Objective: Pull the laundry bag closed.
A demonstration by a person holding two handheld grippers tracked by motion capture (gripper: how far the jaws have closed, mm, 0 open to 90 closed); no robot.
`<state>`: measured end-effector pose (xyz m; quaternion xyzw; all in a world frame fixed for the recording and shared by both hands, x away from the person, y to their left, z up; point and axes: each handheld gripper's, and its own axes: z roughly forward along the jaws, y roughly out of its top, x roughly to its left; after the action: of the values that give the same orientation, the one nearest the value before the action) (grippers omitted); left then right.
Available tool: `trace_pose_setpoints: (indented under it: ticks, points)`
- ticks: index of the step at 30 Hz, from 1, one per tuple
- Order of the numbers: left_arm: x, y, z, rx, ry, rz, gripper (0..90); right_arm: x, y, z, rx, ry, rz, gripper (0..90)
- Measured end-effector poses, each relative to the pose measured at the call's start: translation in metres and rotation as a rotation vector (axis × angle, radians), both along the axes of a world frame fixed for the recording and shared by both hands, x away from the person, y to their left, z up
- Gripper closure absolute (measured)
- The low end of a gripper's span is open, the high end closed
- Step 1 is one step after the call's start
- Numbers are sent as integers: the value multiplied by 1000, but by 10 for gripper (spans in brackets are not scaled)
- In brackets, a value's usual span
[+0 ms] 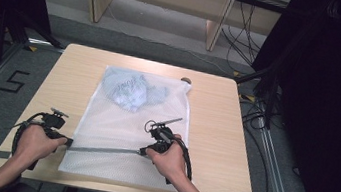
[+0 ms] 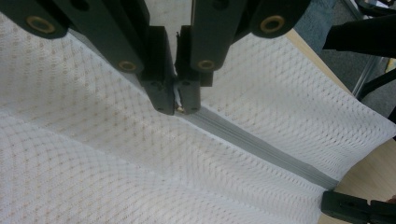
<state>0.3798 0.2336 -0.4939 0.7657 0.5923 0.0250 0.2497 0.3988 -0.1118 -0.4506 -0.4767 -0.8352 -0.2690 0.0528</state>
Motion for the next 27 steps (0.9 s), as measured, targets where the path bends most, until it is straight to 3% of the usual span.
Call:
trace_pose_setpoints:
  ticks: [8,13,27]
  points:
    - [0,0,0,7,1,-8,899,-3,-2,1,1,26,-29,871]
    - [0,1,0,7,1,-9,899,-2,-7,-1,-11,-1,-13,871]
    - [0,0,0,7,0,-8,899,-4,-17,-1,-4,18,-20,871]
